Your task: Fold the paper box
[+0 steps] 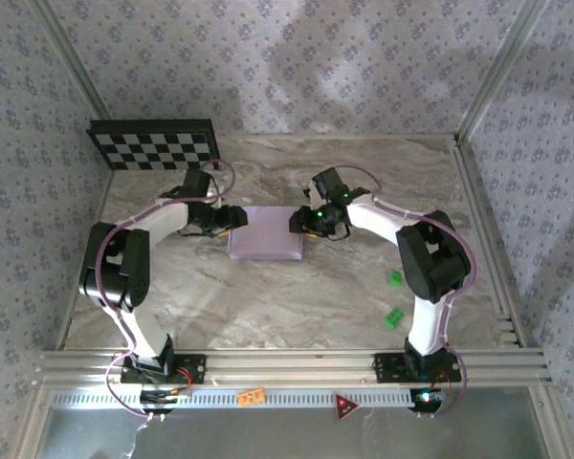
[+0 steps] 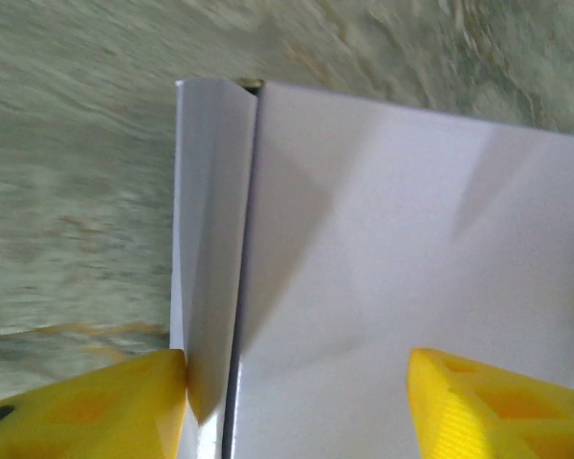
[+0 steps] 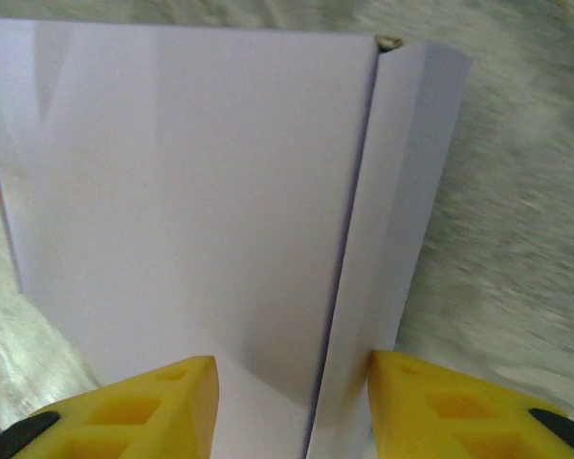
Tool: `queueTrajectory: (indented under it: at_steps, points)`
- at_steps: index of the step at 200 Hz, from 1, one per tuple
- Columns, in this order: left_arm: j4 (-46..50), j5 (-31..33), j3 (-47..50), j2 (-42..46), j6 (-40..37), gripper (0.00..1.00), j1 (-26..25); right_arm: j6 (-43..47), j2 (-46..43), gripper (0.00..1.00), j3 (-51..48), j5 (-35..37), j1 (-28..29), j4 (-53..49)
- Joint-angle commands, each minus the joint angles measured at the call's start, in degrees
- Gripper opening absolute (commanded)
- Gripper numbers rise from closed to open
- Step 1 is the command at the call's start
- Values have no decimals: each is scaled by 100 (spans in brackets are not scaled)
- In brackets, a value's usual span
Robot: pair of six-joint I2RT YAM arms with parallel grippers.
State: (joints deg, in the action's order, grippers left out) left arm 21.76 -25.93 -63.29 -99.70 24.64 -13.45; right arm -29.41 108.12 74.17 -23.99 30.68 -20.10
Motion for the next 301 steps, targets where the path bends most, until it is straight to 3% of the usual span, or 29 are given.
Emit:
queueTrajectory:
  at_steps: [1,55,110,164,210,263,301]
  points:
    - [232,-71,-214,364,-265,62,277,-427,268,45,478,1,414,652]
    - [272,68,-407,392,-508,62,1376,-1435,1373,43,1595,365,1157,2431]
    - [373,453,-1201,-340,-705,61,2142,-2480,2958,41,3042,856,1494,4001]
    - [28,789,-1809,-1096,-559,61,2626,-2188,4114,45,4586,1637,1872,4040]
    - [-164,691,-2377,-1745,-287,61,2931,-1782,4794,52,5585,1924,2140,3541]
    - [-286,678,-2740,-2207,-83,61,3121,-1704,4822,61,5495,2073,2007,3174]
    - [-286,891,-2628,-1998,-84,62,3197,-1424,4345,69,4979,1979,1854,3095]
